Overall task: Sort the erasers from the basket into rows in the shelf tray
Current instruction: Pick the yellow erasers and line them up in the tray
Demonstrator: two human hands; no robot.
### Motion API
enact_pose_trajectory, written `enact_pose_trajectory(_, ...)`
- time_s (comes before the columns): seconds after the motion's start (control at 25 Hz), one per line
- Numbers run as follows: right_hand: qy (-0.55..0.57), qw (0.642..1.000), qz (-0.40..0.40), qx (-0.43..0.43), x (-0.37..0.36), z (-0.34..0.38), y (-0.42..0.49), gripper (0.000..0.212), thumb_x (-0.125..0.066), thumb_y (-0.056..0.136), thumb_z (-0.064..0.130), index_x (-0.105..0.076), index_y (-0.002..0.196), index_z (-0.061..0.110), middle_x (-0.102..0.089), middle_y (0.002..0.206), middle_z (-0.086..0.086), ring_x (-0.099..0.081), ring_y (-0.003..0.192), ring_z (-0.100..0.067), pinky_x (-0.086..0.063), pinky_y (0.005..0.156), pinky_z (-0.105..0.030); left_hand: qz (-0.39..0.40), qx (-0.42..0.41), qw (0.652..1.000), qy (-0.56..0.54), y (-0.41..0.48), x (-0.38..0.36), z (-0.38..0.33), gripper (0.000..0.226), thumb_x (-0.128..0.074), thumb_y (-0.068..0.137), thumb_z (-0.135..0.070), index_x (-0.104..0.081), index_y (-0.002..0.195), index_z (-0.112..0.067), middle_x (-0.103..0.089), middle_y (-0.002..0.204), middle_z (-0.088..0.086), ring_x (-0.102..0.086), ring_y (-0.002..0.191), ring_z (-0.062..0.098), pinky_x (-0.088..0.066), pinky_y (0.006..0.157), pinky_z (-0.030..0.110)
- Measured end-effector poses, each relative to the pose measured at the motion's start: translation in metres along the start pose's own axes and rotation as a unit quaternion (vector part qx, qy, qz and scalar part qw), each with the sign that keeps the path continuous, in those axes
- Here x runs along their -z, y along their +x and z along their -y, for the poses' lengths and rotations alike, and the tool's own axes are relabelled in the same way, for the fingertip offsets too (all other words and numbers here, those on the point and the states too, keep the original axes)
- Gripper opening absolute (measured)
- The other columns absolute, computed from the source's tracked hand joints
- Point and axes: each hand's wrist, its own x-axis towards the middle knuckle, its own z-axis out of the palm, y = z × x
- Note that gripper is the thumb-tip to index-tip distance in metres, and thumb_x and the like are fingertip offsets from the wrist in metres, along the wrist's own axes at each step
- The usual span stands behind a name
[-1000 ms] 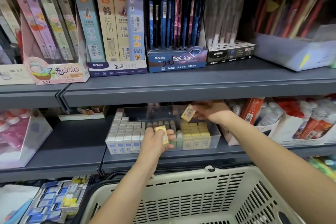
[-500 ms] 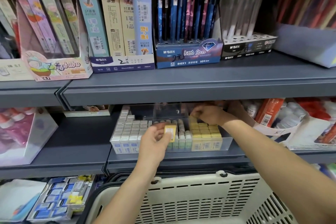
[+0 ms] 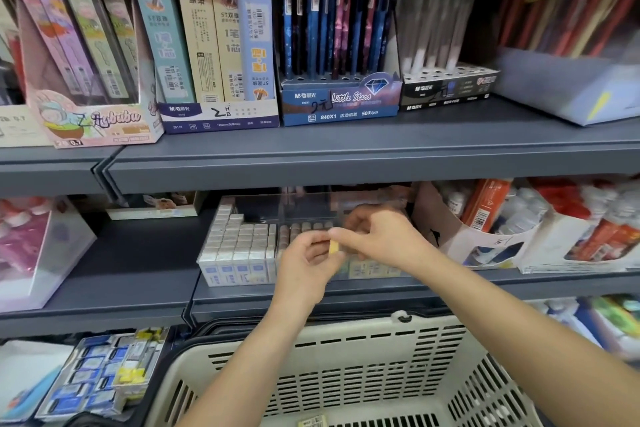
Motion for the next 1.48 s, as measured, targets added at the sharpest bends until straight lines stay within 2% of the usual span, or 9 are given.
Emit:
enact_pose_trajectory(0.24,0.201,0.975,0.082,-0.045,0.017,-0.009,-0.005,0.008,-0.065,0.083,0.016,-0.067,0.088,0.022,-0.072,0.07,0.004,-0.067,0.065,0.0,-0.05,0.058,-0.012,0.006,-0.018,1.0,0.004,-0.005,-0.007,-0.006,0.032,-0.072,0.077,-0.004,-0.054,0.096,-0.022,-0.065,0.098,-0.003,-0.064,0.09,0.01,-0.053,0.075,0.019)
enact_pose_trajectory(0.48,0.231,0.965,0.059,-0.107,0.02,-0.026,0.01,0.007,-0.064,0.085,0.011,-0.067,0.09,0.014,-0.073,0.082,-0.008,-0.068,0.059,-0.004,-0.05,0.048,-0.011,-0.015,-0.049,0.993,0.109,-0.002,-0.002,-0.003,0.034,-0.072,0.08,-0.02,-0.053,0.108,-0.024,-0.058,0.107,-0.013,-0.054,0.099,0.002,-0.044,0.087,0.019)
enact_pose_trajectory(0.56,0.233,0.964,0.011,-0.129,0.028,-0.034,0.028,0.005,-0.064,0.086,0.018,-0.065,0.091,0.019,-0.071,0.1,-0.011,-0.069,0.067,-0.007,-0.055,0.057,-0.016,-0.066,-0.092,0.964,0.239,-0.002,0.01,0.007,0.031,-0.067,0.083,-0.03,-0.054,0.111,-0.027,-0.05,0.107,-0.02,-0.045,0.104,0.0,-0.036,0.091,0.021)
enact_pose_trajectory(0.68,0.035,0.987,0.02,-0.153,0.039,-0.053,0.058,0.04,-0.054,0.088,0.046,-0.058,0.119,0.021,-0.06,0.125,-0.006,-0.058,0.111,-0.02,-0.044,0.099,-0.032,-0.111,-0.133,0.918,0.356,-0.004,0.023,0.023,0.035,-0.063,0.084,-0.035,-0.054,0.117,-0.026,-0.046,0.11,-0.02,-0.041,0.115,0.004,-0.028,0.1,0.028)
enact_pose_trajectory(0.8,-0.046,0.991,-0.014,-0.124,0.028,-0.056,0.074,0.044,-0.046,0.093,0.047,-0.051,0.128,0.021,-0.051,0.133,-0.001,-0.046,0.12,-0.019,-0.032,0.1,-0.029,-0.099,-0.159,0.894,0.408,-0.007,0.024,0.037,0.039,-0.063,0.084,-0.036,-0.052,0.12,-0.026,-0.051,0.117,-0.015,-0.039,0.12,0.007,-0.018,0.103,0.025)
enact_pose_trajectory(0.92,-0.081,0.995,0.018,-0.055,0.006,-0.06,0.09,0.025,-0.046,0.096,0.028,-0.059,0.116,0.021,-0.059,0.122,-0.003,-0.055,0.107,-0.019,-0.035,0.089,-0.026,-0.1,-0.184,0.887,0.411,-0.008,0.023,0.044,0.039,-0.063,0.083,-0.035,-0.052,0.119,-0.025,-0.052,0.118,-0.013,-0.039,0.121,0.007,-0.016,0.104,0.024)
enact_pose_trajectory(1.2,-0.133,0.982,0.12,-0.064,-0.006,-0.082,0.101,0.029,-0.039,0.099,0.028,-0.058,0.119,0.028,-0.053,0.134,0.001,-0.049,0.12,-0.019,-0.035,0.1,-0.029,-0.101,-0.192,0.897,0.386,-0.009,0.022,0.043,0.032,-0.062,0.085,-0.026,-0.055,0.116,-0.023,-0.048,0.113,-0.018,-0.04,0.118,0.006,-0.011,0.099,0.015)
enact_pose_trajectory(1.36,-0.1,0.993,0.037,-0.046,0.005,-0.062,0.074,0.031,-0.039,0.099,0.027,-0.056,0.124,0.027,-0.056,0.131,0.003,-0.052,0.117,-0.018,-0.037,0.093,-0.023,-0.083,-0.202,0.934,0.282,-0.023,0.028,0.033,0.026,-0.058,0.087,-0.018,-0.054,0.109,-0.031,-0.046,0.117,-0.026,-0.035,0.12,-0.007,-0.019,0.105,0.012)
enact_pose_trajectory(1.48,-0.057,0.998,-0.037,0.013,0.007,-0.038,0.021,0.024,-0.053,0.092,0.023,-0.066,0.111,0.027,-0.066,0.107,0.015,-0.06,0.097,-0.002,-0.037,0.079,-0.009,-0.039,-0.212,0.953,0.215,-0.054,0.029,0.033,0.023,-0.054,0.086,-0.024,-0.053,0.097,-0.044,-0.053,0.105,-0.028,-0.048,0.106,-0.007,-0.034,0.089,0.004)
